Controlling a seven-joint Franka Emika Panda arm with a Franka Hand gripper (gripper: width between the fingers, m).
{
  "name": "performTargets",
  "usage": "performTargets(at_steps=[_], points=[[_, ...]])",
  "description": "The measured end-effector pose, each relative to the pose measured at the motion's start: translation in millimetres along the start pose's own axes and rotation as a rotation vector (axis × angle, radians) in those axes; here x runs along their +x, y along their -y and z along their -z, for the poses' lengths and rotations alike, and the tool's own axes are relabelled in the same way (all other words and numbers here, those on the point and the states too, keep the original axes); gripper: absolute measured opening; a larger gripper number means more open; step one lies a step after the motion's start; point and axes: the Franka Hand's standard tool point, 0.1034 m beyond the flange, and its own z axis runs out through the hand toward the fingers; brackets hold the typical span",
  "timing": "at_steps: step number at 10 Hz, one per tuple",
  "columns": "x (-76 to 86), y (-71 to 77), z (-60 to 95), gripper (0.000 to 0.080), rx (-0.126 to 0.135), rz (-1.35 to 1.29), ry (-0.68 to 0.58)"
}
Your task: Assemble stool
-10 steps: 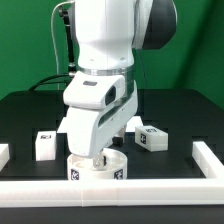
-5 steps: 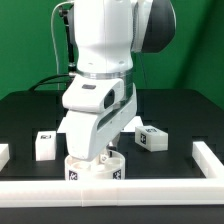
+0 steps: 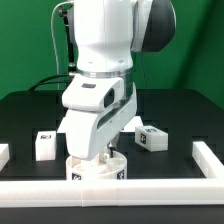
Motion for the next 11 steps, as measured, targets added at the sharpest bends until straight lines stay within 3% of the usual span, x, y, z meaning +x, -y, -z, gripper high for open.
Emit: performTargets(at_steps=[2,5,6,7,9,11], points=[[3.9,1.2,0.3,0.0034,-0.003,-0.002,0.001],[46.1,20.4,0.1,0.0034,-0.001,0.024,-0.006],[69.5,30.8,-1.1,0.0034,-0.005,0.012,-0.012],[82.5,36.2,-1.6,0.0034,-0.006,0.009,-0.013],[106.5,40.7,-0.9,0.0034,-0.013,-0.018,-0.022],[116.8,41.6,-0.9,0.0034,-0.018,-0.006,-0.026]])
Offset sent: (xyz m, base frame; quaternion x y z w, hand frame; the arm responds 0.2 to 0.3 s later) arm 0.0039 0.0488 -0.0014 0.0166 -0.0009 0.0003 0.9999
